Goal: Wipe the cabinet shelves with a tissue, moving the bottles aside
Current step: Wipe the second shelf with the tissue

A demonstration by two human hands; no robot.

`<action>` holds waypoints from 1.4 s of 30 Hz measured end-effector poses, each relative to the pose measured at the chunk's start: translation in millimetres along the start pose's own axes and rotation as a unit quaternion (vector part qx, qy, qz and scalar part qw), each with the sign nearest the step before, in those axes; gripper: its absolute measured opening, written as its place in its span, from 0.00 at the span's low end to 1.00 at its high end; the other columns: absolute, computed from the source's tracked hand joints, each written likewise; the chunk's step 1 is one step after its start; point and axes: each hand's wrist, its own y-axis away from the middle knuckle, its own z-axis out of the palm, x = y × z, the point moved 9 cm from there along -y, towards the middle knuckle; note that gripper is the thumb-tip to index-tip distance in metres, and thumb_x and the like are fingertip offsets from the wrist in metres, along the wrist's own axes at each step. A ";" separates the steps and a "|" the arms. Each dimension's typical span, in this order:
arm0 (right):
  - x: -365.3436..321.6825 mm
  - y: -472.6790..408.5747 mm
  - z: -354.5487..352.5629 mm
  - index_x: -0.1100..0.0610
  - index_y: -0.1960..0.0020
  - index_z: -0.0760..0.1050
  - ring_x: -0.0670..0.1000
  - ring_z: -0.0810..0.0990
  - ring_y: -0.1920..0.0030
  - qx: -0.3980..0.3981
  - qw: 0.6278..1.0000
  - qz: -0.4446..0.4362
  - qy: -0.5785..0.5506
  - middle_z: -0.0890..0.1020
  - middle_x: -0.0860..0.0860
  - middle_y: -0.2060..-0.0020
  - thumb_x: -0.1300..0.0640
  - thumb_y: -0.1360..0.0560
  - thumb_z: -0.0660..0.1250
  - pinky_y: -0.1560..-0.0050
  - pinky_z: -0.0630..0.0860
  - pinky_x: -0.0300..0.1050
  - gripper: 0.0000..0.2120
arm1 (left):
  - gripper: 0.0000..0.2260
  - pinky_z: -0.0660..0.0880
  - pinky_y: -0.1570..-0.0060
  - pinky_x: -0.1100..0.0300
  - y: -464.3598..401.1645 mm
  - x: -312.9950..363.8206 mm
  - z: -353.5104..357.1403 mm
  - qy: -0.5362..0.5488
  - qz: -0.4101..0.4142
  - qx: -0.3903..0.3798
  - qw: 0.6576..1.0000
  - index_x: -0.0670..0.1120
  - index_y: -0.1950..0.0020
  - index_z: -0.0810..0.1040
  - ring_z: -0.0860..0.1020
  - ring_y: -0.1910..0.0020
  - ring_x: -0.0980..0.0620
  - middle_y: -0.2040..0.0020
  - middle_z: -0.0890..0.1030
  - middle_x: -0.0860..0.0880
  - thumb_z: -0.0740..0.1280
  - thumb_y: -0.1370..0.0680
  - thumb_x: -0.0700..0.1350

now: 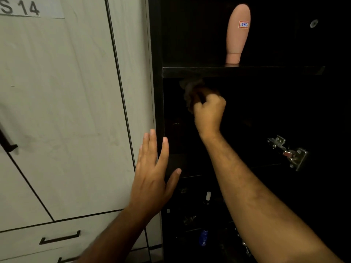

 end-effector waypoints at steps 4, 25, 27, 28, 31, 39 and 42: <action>-3.7 47.8 34.2 0.60 0.56 0.82 0.46 0.77 0.61 -0.149 0.974 -0.167 0.025 0.80 0.55 0.61 0.64 0.31 0.74 0.58 0.69 0.30 0.04 | 0.36 0.55 0.26 0.41 0.1 3.4 0.1 -0.015 -0.018 0.010 1.000 0.43 0.21 0.49 0.45 0.21 0.41 0.21 0.45 0.40 0.64 0.22 0.52; -1.7 -1.1 -3.1 0.63 0.60 0.83 0.53 0.81 0.65 -0.032 0.998 -0.046 -0.013 0.82 0.54 0.66 0.66 0.31 0.71 0.60 0.73 0.38 0.02 | 0.35 0.55 0.26 0.43 4.0 2.2 -7.0 -0.040 -0.067 0.004 0.997 0.42 0.21 0.49 0.45 0.21 0.44 0.20 0.47 0.42 0.61 0.22 0.52; -6.2 28.1 19.1 0.61 0.59 0.82 0.53 0.80 0.64 -0.100 0.986 -0.133 0.012 0.81 0.56 0.64 0.66 0.33 0.74 0.60 0.69 0.33 0.03 | 0.34 0.56 0.26 0.42 4.5 0.8 -8.0 -0.042 -0.062 0.001 0.997 0.41 0.21 0.50 0.46 0.21 0.43 0.20 0.48 0.41 0.62 0.22 0.51; -4.3 45.1 30.1 0.60 0.58 0.82 0.51 0.80 0.62 -0.153 0.975 -0.162 0.018 0.81 0.55 0.62 0.65 0.32 0.74 0.60 0.68 0.31 0.04 | 0.34 0.55 0.26 0.42 5.0 0.7 -8.8 -0.041 -0.059 0.000 0.997 0.41 0.21 0.50 0.46 0.21 0.43 0.20 0.48 0.41 0.61 0.22 0.52; 3.5 64.9 38.9 0.58 0.55 0.82 0.49 0.80 0.59 -0.225 0.959 -0.168 0.044 0.81 0.52 0.59 0.62 0.29 0.73 0.58 0.70 0.32 0.03 | 0.34 0.55 0.26 0.43 5.8 -0.5 -10.2 -0.036 -0.054 -0.002 0.998 0.42 0.21 0.49 0.46 0.21 0.43 0.20 0.48 0.41 0.61 0.22 0.52; -14.5 -12.9 3.7 0.62 0.53 0.83 0.47 0.82 0.57 -0.022 0.987 0.077 -0.139 0.84 0.51 0.59 0.60 0.25 0.72 0.55 0.75 0.29 0.05 | 0.33 0.56 0.27 0.43 6.6 -12.8 -15.5 -0.041 -0.055 -0.001 0.998 0.44 0.21 0.51 0.47 0.21 0.43 0.20 0.49 0.41 0.61 0.22 0.52; -29.8 -7.0 8.6 0.66 0.49 0.82 0.53 0.82 0.50 0.001 0.990 0.080 -0.116 0.83 0.55 0.54 0.65 0.26 0.71 0.48 0.71 0.29 0.07 | 0.33 0.56 0.27 0.43 7.7 -17.1 -14.5 -0.046 -0.058 -0.012 0.997 0.47 0.21 0.49 0.46 0.21 0.43 0.20 0.48 0.42 0.61 0.21 0.51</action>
